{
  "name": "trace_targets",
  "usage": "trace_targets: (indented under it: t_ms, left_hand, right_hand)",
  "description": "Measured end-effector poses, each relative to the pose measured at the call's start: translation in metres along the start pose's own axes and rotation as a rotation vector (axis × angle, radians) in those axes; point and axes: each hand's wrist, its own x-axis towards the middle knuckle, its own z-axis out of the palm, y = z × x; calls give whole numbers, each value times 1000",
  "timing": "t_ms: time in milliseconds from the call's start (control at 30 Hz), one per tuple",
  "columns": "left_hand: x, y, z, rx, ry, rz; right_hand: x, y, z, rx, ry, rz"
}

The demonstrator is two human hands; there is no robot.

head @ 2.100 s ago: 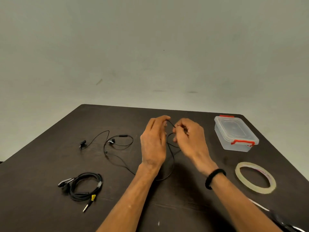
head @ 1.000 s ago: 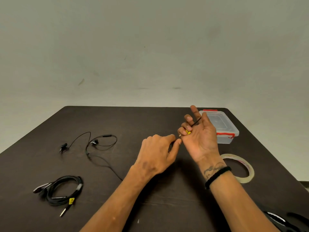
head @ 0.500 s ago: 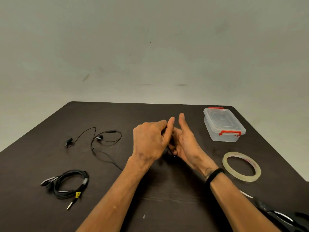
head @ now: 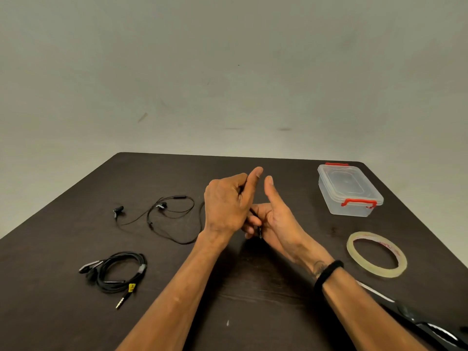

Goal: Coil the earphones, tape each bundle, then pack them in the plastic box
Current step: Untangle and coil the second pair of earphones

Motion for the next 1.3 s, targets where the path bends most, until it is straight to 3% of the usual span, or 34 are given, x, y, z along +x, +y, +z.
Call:
trace_targets:
  t_ms: [233, 467, 667, 767, 867, 1033, 1167, 1300]
  left_hand:
    - [3, -1, -2, -121, 41, -104]
    - [3, -2, -2, -255, 14, -318]
    - [-16, -4, 15, -199, -307, -529]
    - [-21, 0, 23, -40, -454, -488]
    - [-22, 6, 24, 64, -502, -399]
    - [-22, 5, 20, 357, -410, -116]
    - [-18, 9, 17, 415, -417, 19]
    - [-12, 17, 13, 403, -356, 155]
  right_hand:
    - [-4, -1, 5, 111, -71, 77]
    - [-11, -12, 6, 572, -338, 41]
    - [-13, -25, -3, 818, -319, -144]
    - [-15, -28, -16, 864, -180, -214]
    - [-14, -29, -26, 891, -38, -269]
    - [-12, -28, -37, 854, 203, -359]
    - [-11, -25, -45, 756, 313, -402]
    - [-9, -21, -42, 522, 356, -321]
